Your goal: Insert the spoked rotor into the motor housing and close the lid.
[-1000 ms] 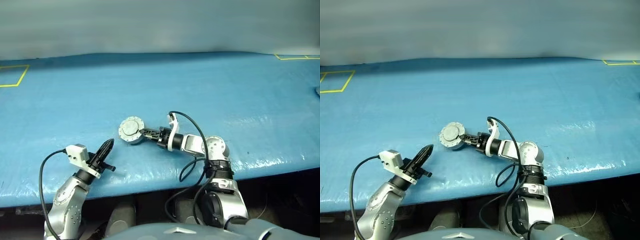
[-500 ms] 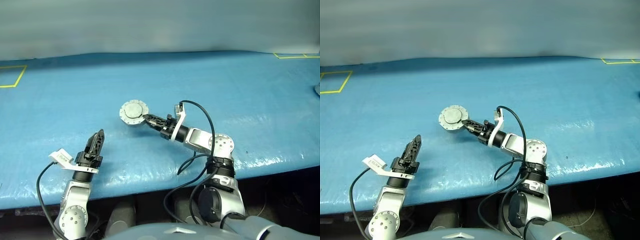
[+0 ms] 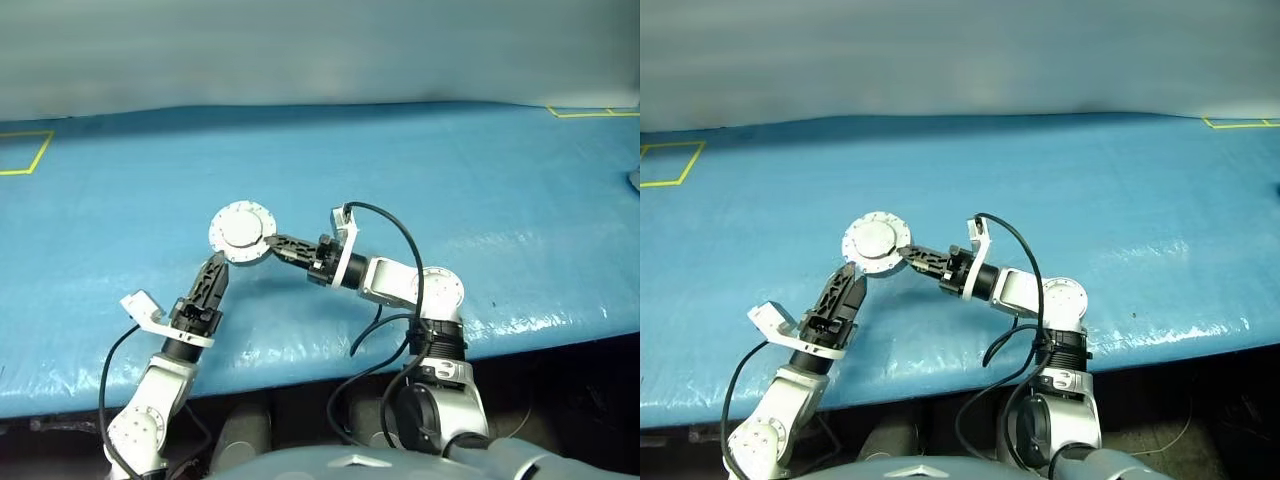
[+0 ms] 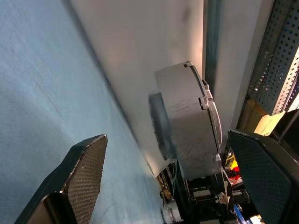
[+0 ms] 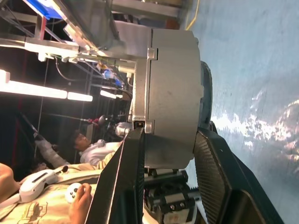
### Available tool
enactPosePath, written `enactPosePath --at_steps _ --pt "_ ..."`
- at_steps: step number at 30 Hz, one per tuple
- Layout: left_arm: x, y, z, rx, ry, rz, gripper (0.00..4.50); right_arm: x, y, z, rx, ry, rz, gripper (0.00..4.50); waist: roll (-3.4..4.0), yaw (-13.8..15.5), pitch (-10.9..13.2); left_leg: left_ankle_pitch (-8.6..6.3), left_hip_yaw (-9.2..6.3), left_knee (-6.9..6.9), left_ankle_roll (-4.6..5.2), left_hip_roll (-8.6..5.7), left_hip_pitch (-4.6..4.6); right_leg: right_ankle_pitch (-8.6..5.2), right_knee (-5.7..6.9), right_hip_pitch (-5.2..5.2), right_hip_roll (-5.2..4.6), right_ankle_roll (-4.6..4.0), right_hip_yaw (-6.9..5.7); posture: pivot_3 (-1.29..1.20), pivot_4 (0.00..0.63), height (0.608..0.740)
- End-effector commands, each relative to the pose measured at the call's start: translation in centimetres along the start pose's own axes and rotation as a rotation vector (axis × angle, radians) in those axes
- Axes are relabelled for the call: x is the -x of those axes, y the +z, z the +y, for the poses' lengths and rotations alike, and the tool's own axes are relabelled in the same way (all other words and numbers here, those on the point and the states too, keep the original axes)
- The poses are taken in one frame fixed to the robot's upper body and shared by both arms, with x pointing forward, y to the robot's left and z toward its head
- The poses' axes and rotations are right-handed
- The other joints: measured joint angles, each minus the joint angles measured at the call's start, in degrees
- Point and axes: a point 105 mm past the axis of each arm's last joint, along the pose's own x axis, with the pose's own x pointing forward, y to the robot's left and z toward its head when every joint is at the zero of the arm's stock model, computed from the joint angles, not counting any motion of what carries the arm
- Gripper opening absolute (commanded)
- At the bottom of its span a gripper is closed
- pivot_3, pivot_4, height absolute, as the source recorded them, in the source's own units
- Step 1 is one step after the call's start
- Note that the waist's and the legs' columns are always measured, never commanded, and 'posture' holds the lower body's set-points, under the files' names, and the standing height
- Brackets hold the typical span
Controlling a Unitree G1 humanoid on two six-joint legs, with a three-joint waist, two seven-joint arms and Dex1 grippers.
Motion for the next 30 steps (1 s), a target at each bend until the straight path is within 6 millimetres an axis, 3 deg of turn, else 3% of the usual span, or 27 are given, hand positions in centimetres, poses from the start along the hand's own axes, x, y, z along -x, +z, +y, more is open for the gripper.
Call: enactPosePath --at_steps 1,12,18,28,30 --pt "-0.8 -0.3 -0.7 0.01 -0.043 0.034 4.48 -1.2 -1.1 3.3 0.038 0.171 0.031 1.2 0.0 0.0 0.0 0.0 0.0 0.01 0.0 0.0 0.0 0.0 0.0 0.01 0.0 0.0 0.0 0.0 0.15 0.74" --pt "-2.4 -0.3 -0.3 -0.018 -0.054 0.001 4.48 -1.3 -1.5 3.3 0.072 0.161 0.043 1.2 -0.02 0.0 0.0 0.0 0.0 0.02 0.0 -0.01 -0.01 0.01 -0.02 0.02 0.0 0.0 0.01 0.0 0.15 0.74" --pt "-1.6 -0.2 0.2 -0.018 -0.024 -0.012 2.76 -1.2 -0.6 2.6 0.076 0.12 0.003 1.2 -0.02 0.0 0.0 0.0 -0.01 0.01 0.0 -0.01 -0.02 0.01 -0.02 0.01 0.0 0.0 0.01 0.0 0.15 0.74" --pt "-1.4 0.1 0.9 0.002 0.037 -0.044 2.7 -1.6 -0.7 2.3 0.124 0.105 0.015 1.2 -0.03 0.1 0.0 0.0 -0.03 0.03 0.0 0.0 -0.02 0.01 -0.02 0.02 0.02 0.01 0.0 0.0 0.15 0.74" --pt "-1.3 0.4 1.0 -0.001 0.05 -0.065 2.7 -1.6 -0.6 2.2 0.156 0.087 0.012 1.94 -0.03 0.1 0.0 0.0 -0.03 0.03 0.0 -0.01 -0.02 0.01 -0.03 0.02 0.02 0.01 0.0 0.0 0.15 0.74"
